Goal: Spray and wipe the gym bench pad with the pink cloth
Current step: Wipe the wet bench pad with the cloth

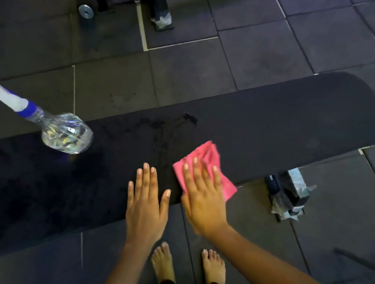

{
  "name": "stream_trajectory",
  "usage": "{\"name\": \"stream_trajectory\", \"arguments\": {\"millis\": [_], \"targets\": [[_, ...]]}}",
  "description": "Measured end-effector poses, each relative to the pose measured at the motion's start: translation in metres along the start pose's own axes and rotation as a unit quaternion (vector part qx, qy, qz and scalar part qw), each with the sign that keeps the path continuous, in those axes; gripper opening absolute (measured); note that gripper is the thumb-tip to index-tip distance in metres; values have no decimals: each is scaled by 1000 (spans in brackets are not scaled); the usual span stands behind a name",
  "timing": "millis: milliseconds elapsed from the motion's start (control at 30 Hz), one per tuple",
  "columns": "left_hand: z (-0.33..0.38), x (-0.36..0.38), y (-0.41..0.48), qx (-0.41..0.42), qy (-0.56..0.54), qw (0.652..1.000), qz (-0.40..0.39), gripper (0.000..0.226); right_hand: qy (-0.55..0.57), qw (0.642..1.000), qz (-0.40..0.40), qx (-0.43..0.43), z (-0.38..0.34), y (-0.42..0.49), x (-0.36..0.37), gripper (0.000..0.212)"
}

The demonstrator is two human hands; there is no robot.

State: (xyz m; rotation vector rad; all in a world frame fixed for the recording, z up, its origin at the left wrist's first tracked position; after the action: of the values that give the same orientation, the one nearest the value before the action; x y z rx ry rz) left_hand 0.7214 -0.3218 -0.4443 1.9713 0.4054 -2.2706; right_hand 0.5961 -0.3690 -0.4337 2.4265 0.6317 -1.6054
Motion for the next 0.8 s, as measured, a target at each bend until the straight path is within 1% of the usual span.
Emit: {"name": "stream_trajectory", "arguments": {"millis": [33,67,133,167,200,233,267,300,333,367,433,467,500,533,567,600,633,700,733,767,800], "targets": [[0,0,1,0,-4,1000,0,67,-18,999,-7,-43,-7,1,1,64],[-1,-1,3,2,-6,1000,2,66,-32,998,-10,-55,1,7,-3,64],[-1,0,6,10,-1,1000,9,63,-31,999,27,0,32,19,-18,64],[-3,0,8,10,0,1000,12,62,-26,999,27,27,37,20,-19,64],[-4,0,9,8,-2,1000,14,62,-27,999,4,22,26,20,-12,65],[-5,-1,10,6,-6,1000,16,61,-25,999,-33,-18,6,16,1,65],[-5,-1,11,6,-9,1000,16,61,-38,995,-45,-79,-14,11,9,65],[-4,-1,12,7,-13,1000,15,60,-55,989,-43,-127,-21,11,9,64],[-5,-1,12,10,-17,1000,13,60,-66,987,-41,-138,-14,17,3,63],[-7,-2,12,13,-18,1000,10,59,-78,990,-24,-113,4,27,-7,62],[-12,-3,15,19,-15,1000,9,59,-63,998,12,0,39,39,-29,61],[-14,-3,18,21,-13,1000,10,60,-63,998,13,18,36,38,-30,62],[-17,-4,21,22,-11,1000,9,60,-65,998,-11,-5,19,34,-20,63],[-18,-4,24,25,-9,1000,6,61,-67,996,-44,-47,0,25,-6,65],[-18,-4,26,28,-8,1000,3,61,-78,990,-51,-101,-15,19,1,65],[-19,-5,30,32,-8,999,3,62,-90,986,-55,-130,-16,19,0,65],[-19,-6,33,36,-6,999,4,61,-100,987,-49,-119,-4,27,-8,64],[-18,-8,39,42,-2,999,7,61,-94,995,1,-23,32,44,-32,63],[-18,-8,42,44,-2,999,8,61,-83,996,10,20,41,46,-37,63],[-17,-9,44,46,-4,999,9,61,-76,997,2,14,31,46,-33,64],[-17,-9,47,50,-4,999,5,61,-67,997,-26,-27,12,42,-19,65]]}}
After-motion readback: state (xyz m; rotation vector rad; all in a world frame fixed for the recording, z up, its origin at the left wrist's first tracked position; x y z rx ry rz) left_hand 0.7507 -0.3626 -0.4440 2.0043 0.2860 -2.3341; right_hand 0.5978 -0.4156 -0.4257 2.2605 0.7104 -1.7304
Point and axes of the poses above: each hand's wrist, its own y-axis towards the middle knuckle, its own x-axis out of the palm, z = x × y, the point moved 10 cm from there along y, towards the middle knuckle, and after that the axes turned 7 degrees about y, right-handed, at the moved point
